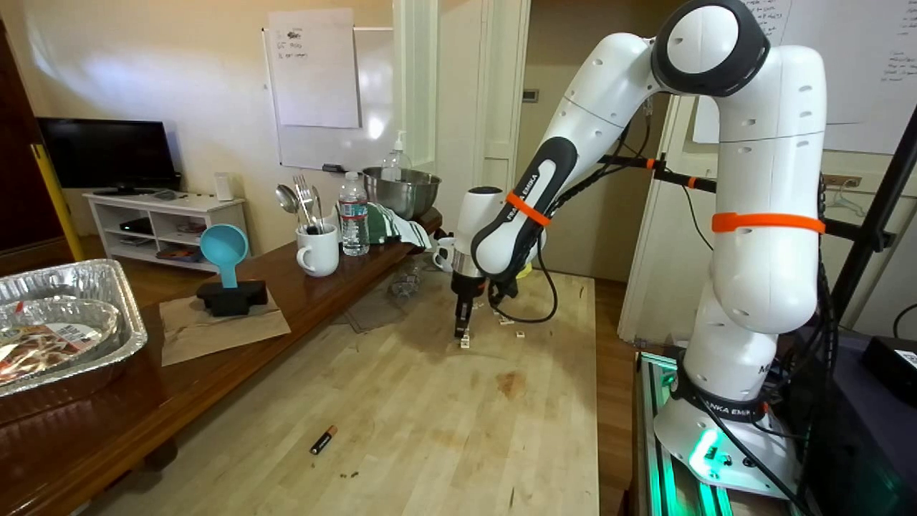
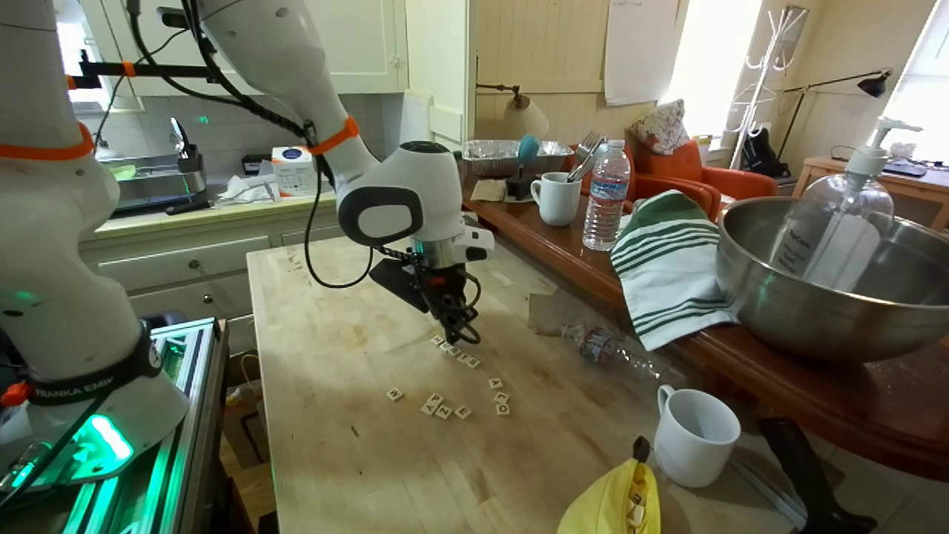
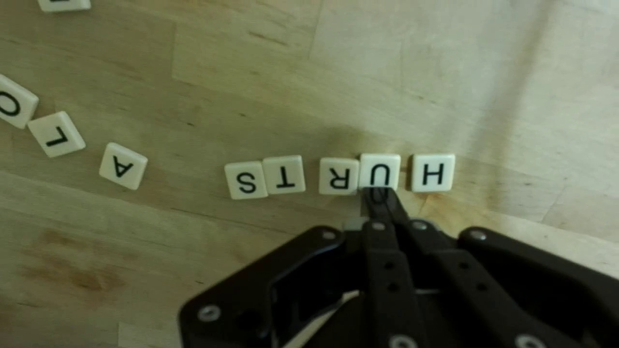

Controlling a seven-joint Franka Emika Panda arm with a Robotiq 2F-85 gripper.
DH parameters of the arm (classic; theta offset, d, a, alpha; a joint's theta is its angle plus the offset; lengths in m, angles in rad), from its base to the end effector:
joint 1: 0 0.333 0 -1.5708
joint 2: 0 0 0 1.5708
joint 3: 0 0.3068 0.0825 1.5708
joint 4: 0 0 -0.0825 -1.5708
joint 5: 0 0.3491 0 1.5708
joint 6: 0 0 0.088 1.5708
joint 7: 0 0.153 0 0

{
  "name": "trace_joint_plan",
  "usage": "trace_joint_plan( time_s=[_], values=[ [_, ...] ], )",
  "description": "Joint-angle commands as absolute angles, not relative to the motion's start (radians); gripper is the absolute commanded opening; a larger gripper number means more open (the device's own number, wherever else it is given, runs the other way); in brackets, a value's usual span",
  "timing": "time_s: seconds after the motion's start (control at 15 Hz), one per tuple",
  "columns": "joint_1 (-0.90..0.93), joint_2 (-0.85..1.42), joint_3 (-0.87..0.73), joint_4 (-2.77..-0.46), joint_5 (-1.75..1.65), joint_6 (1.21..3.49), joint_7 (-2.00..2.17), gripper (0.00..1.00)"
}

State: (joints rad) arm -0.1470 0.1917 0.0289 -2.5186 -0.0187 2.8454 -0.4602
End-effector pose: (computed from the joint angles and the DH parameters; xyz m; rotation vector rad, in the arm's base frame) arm 0.4650 -0.0539 0.1961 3.0458 0.5522 0.2004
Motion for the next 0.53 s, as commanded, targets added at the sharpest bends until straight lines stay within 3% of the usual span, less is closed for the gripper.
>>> trace_joint_plan(
  time_s=[0.0,0.47],
  values=[
    [-0.153,0.184,0.032,-2.535,-0.014,2.845,-0.475,0.0],
    [-0.158,0.178,0.029,-2.547,-0.012,2.85,-0.477,0.0]
  ],
)
